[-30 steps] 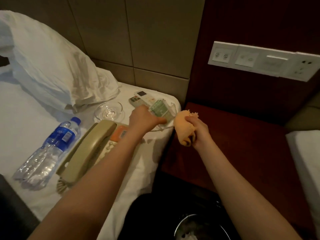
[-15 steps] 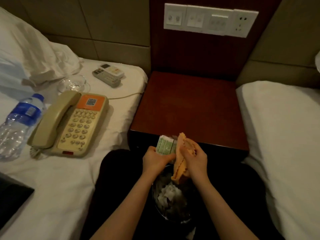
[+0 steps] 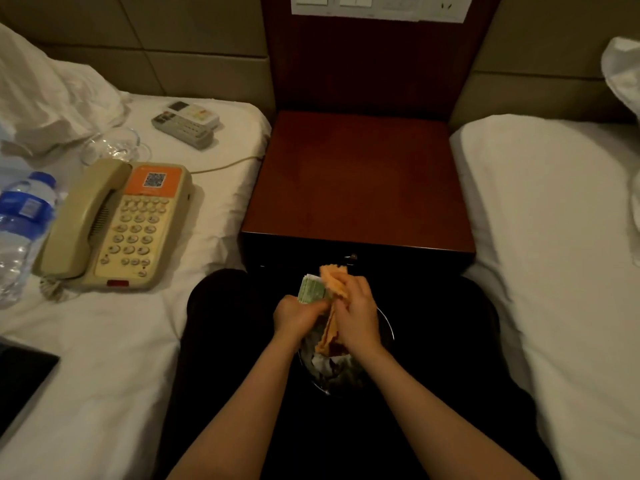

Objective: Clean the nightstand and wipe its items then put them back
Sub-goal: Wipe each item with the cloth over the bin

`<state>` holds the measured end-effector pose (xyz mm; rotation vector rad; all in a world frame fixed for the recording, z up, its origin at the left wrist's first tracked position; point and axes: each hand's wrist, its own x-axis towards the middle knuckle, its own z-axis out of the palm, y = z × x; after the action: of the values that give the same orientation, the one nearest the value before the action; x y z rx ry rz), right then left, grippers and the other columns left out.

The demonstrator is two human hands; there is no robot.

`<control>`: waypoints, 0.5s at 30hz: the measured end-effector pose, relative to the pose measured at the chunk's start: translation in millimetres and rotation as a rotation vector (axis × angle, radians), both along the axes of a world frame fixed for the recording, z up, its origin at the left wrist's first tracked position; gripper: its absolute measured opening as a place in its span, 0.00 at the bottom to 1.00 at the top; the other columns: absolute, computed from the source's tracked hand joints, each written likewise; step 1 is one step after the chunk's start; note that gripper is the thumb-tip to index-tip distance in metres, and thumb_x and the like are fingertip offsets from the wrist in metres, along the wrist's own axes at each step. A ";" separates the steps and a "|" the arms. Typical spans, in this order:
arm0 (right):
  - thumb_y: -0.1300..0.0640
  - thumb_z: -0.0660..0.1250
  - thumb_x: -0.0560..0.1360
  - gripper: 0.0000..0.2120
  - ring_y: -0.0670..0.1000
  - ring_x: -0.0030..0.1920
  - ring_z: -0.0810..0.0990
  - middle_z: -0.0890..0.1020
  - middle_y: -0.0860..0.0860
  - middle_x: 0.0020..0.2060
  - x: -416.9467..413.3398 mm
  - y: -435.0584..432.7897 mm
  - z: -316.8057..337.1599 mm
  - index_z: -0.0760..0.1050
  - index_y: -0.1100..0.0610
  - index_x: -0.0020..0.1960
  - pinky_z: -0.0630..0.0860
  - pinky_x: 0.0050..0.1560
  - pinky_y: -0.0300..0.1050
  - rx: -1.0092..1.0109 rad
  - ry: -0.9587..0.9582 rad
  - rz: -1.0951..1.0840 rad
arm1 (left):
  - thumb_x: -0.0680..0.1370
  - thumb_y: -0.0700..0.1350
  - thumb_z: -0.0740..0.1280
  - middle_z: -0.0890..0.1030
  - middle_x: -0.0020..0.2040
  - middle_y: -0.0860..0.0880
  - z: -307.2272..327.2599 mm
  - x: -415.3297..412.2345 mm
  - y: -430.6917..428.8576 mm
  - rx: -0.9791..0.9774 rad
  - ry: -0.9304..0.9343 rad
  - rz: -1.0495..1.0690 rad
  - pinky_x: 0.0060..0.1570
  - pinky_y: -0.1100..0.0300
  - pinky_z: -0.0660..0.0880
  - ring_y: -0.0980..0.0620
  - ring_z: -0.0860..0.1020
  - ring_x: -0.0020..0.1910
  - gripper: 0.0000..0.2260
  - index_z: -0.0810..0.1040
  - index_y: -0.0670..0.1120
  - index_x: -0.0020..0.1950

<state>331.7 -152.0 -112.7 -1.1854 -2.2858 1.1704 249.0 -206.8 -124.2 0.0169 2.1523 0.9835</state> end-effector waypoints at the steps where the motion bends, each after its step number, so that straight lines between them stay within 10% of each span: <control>1: 0.66 0.59 0.77 0.19 0.46 0.50 0.71 0.70 0.52 0.57 0.4 -0.4 -2.7 0.70 0.56 0.67 0.63 0.44 0.29 -0.006 -0.030 0.014 | 0.62 0.54 0.75 0.81 0.40 0.46 2.2 0.5 0.2 0.025 -0.001 0.009 0.47 0.50 0.81 0.46 0.82 0.43 0.18 0.79 0.42 0.41; 5: 0.61 0.57 0.80 0.16 0.54 0.58 0.74 0.71 0.55 0.62 1.2 20.5 -6.2 0.69 0.58 0.67 0.65 0.48 0.37 -0.098 -0.120 -0.355 | 0.64 0.50 0.77 0.81 0.38 0.45 2.6 -1.3 1.4 0.090 -0.026 0.070 0.48 0.48 0.80 0.46 0.82 0.42 0.14 0.76 0.43 0.36; 9: 0.65 0.58 0.78 0.18 0.53 0.58 0.73 0.71 0.54 0.60 -0.7 7.3 -8.3 0.70 0.57 0.67 0.63 0.48 0.31 -0.071 -0.034 0.023 | 0.61 0.53 0.76 0.83 0.42 0.44 -5.8 -3.1 -0.5 0.076 -0.017 0.048 0.49 0.47 0.80 0.46 0.81 0.43 0.18 0.79 0.42 0.41; 15: 0.58 0.57 0.81 0.16 0.53 0.58 0.74 0.73 0.54 0.61 1.5 30.2 -10.1 0.71 0.57 0.67 0.67 0.49 0.37 -0.117 0.003 -0.337 | 0.58 0.55 0.77 0.79 0.46 0.47 4.7 -1.0 -1.3 0.035 0.039 -0.062 0.44 0.57 0.76 0.48 0.79 0.46 0.28 0.75 0.40 0.50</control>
<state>333.2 -121.8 -122.8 -1.5373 -1.9351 1.1834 248.0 -208.1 -119.4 0.1204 2.1567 0.9928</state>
